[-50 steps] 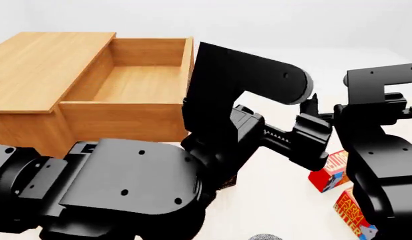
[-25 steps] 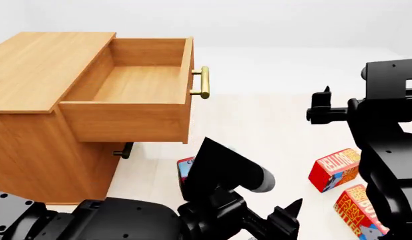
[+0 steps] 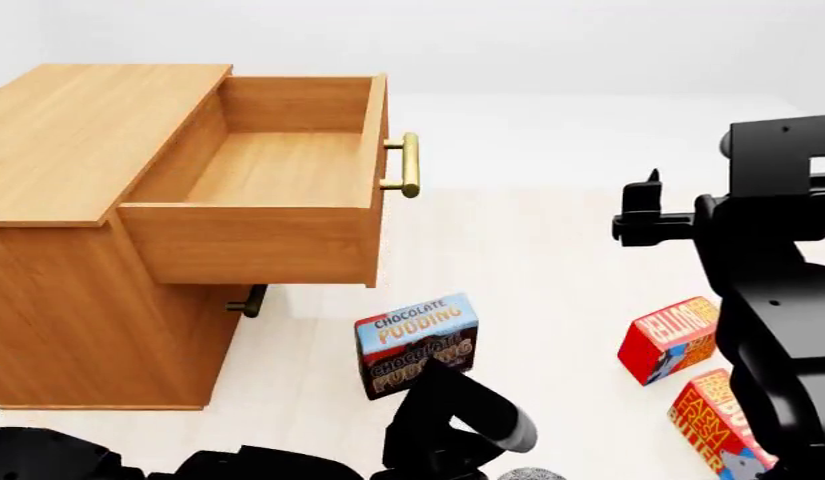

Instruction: Put the bowl in the top drawer of the cabinet.

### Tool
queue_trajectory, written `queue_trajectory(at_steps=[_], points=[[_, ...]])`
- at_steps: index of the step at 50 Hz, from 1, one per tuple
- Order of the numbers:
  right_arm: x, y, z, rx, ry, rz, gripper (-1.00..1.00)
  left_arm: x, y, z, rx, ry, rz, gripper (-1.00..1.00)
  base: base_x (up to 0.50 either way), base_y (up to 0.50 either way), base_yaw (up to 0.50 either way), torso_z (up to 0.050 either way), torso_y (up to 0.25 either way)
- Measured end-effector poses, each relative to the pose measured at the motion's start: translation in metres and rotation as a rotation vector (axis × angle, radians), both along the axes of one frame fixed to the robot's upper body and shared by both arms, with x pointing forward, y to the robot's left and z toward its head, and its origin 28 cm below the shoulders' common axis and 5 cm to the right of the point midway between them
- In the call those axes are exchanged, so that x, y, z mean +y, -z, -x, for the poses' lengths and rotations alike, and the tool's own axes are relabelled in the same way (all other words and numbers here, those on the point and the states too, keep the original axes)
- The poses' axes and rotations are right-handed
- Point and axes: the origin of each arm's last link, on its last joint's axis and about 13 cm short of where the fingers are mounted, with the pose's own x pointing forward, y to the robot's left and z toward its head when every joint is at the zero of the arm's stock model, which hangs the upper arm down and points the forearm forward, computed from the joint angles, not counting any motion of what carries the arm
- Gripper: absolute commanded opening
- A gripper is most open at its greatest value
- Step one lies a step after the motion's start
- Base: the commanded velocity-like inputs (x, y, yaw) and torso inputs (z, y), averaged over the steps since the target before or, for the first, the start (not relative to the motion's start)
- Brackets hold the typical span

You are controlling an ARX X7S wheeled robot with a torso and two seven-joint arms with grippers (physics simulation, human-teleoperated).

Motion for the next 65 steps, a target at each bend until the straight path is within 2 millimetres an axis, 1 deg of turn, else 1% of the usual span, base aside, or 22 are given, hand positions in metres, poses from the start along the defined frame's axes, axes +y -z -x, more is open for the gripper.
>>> queue_trajectory(at_steps=[6, 16, 34, 42, 55, 65], points=[[0.001, 0.002, -0.003, 0.002, -0.004, -0.003, 1.0, -0.002, 0.01, -0.001, 0.038, 0.005, -0.026, 1.0, 0.0, 0.0, 0.0, 0.0, 0.0], [0.002, 0.006, -0.006, 0.008, -0.008, -0.009, 1.0, -0.003, 0.022, -0.01, 0.083, -0.01, -0.056, 1.0, 0.0, 0.0, 0.0, 0.0, 0.0], [0.003, 0.009, -0.008, 0.015, -0.012, -0.014, 1.0, 0.0, 0.027, -0.023, 0.1, -0.055, -0.066, 1.0, 0.0, 0.0, 0.0, 0.0, 0.0], [0.003, 0.011, -0.009, 0.017, -0.014, -0.016, 1.0, 0.0, 0.032, -0.03, 0.122, -0.086, -0.079, 1.0, 0.0, 0.0, 0.0, 0.0, 0.0], [0.002, 0.014, -0.011, 0.025, -0.015, -0.017, 1.0, -0.001, 0.047, -0.046, 0.201, -0.16, -0.12, 1.0, 0.0, 0.0, 0.0, 0.0, 0.0], [0.002, 0.015, -0.011, 0.027, -0.013, -0.019, 1.0, -0.006, 0.063, -0.048, 0.262, -0.163, -0.167, 1.0, 0.0, 0.0, 0.0, 0.0, 0.0]])
